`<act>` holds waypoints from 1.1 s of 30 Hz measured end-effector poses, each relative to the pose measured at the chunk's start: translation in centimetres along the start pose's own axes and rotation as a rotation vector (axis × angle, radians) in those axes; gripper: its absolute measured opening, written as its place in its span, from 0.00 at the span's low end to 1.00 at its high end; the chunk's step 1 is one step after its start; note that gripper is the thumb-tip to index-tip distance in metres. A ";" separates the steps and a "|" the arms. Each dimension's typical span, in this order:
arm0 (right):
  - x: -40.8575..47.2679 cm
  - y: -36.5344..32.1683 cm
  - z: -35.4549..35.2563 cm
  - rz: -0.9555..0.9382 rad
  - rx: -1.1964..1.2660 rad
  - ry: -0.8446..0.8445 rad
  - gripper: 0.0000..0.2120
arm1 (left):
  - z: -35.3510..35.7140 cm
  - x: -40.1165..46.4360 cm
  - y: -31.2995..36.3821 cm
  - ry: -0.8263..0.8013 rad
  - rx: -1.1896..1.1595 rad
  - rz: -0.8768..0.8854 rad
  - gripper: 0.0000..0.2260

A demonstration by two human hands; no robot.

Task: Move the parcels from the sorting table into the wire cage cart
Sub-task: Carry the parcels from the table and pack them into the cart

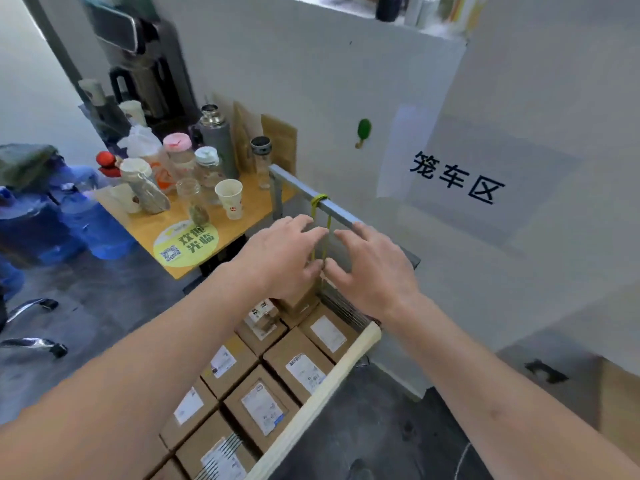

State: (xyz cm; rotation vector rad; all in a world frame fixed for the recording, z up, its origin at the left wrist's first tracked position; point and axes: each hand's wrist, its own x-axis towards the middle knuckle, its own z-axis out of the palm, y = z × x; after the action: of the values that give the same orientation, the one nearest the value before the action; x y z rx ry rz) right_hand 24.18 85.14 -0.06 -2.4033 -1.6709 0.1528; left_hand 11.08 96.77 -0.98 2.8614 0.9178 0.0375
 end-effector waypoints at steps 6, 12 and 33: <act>-4.2 0.3 -3.5 0.219 -0.006 0.090 0.27 | -3.3 0.4 2.6 0.019 -0.006 0.240 0.28; -10.0 2.8 -7.5 0.425 -0.031 0.189 0.27 | -6.3 1.2 8.9 0.039 -0.027 0.450 0.29; -33.7 23.7 -15.6 0.984 -0.036 0.399 0.27 | -3.0 4.4 45.5 -0.018 -0.087 1.000 0.26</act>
State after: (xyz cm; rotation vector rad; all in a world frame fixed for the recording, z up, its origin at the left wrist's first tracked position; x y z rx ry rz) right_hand 37.15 43.89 8.49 -2.8018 -0.2489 -0.2019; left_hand 40.78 63.06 8.19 2.8920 -0.5600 0.1430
